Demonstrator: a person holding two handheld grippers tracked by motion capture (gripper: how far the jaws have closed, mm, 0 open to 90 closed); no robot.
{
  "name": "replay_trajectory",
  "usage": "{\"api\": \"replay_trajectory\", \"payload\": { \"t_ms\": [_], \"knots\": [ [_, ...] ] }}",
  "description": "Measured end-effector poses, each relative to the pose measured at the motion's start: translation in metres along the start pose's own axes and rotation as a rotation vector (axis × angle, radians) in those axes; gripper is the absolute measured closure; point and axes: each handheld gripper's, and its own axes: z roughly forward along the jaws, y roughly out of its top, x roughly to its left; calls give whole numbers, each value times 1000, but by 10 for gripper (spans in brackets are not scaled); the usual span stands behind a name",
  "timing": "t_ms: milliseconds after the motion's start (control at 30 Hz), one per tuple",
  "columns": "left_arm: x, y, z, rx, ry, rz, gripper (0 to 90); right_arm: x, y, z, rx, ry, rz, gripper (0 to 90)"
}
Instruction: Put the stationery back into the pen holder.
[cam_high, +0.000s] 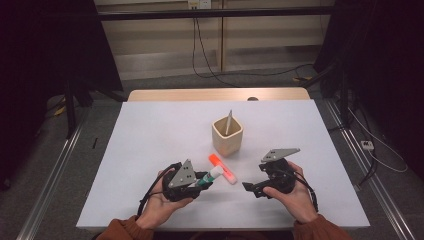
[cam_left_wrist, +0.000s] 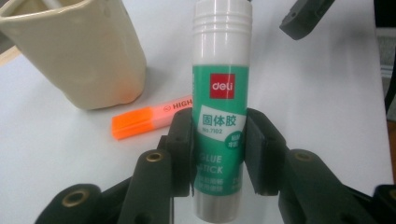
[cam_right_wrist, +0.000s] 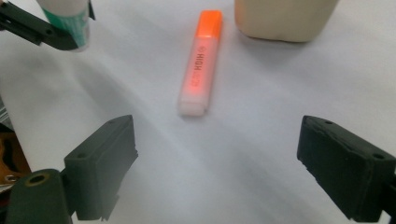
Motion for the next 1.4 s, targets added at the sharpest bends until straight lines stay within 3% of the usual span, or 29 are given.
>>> {"api": "replay_trajectory", "payload": {
  "t_ms": [267,500,600,967,1133,1400],
  "knots": [
    [4,-4,-4,-29,-18,-83,663,-10,-11,-7,-34,-21,65,95],
    [7,-6,-11,-45,0,-147,663,-13,-19,-12,-57,-65,68,87],
    [11,-4,-15,-63,6,-173,663,-14,-25,-12,-73,-133,66,88],
    [25,9,-30,-142,3,-270,663,-19,-41,-14,-104,-157,86,80],
    [30,18,-30,-157,11,-264,663,-23,-47,-20,-148,-153,115,85],
    [38,37,-25,-175,32,-263,663,-25,-58,-27,-186,-184,132,93]
  ]
}}
